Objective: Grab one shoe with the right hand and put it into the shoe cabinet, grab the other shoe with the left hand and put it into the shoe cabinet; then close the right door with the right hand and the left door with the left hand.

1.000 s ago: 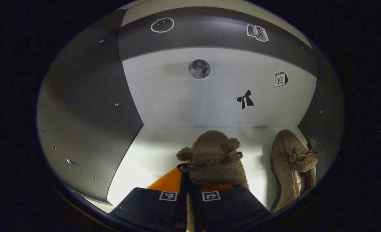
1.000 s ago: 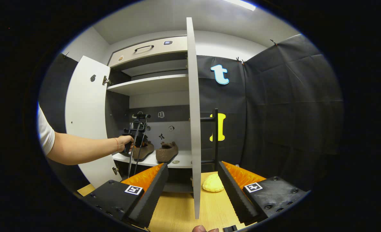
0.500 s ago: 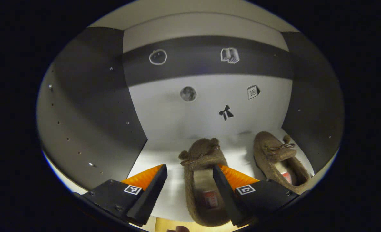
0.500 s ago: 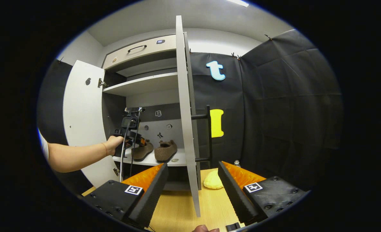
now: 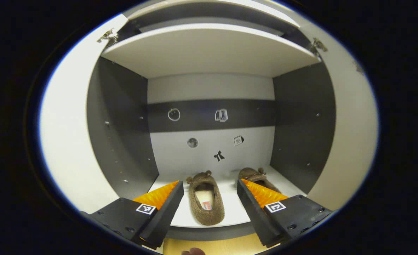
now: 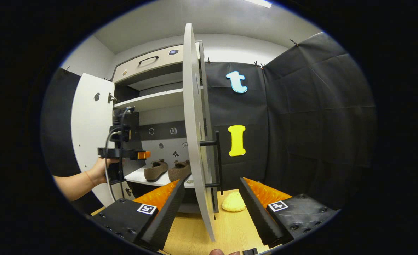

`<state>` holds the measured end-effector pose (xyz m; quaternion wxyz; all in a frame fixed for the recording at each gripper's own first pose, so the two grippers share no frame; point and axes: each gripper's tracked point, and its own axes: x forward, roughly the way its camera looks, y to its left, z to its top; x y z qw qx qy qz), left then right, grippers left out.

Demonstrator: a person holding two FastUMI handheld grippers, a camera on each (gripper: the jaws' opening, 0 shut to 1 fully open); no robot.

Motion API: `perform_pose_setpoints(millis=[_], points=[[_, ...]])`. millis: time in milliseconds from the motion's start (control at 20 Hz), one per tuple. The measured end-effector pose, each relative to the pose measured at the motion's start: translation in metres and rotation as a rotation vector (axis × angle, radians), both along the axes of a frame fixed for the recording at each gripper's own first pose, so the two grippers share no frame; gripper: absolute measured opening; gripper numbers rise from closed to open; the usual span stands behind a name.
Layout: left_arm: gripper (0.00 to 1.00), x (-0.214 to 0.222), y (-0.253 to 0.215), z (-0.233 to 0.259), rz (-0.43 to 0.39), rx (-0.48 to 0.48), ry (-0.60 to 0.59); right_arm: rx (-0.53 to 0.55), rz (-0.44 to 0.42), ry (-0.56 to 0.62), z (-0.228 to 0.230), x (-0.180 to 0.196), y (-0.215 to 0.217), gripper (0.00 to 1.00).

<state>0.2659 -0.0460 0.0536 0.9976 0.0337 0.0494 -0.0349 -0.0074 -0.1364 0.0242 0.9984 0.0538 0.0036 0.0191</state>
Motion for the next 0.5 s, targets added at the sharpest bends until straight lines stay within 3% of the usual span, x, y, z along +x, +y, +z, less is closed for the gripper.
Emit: perform_pose_setpoints(millis=[150,300,500], points=[[0.99,-0.043,0.013,0.022,0.047,0.039,-0.080,0.001,-0.024,-0.017,0.012,0.006,-0.020,1.00],[0.96,-0.088,0.011,0.035,0.037,0.061,-0.137,-0.017,-0.060,-0.030,0.015,0.013,-0.043,0.98],[0.96,-0.143,0.009,0.041,0.002,-0.001,-0.155,0.020,-0.091,-0.010,0.013,0.026,-0.061,0.98]])
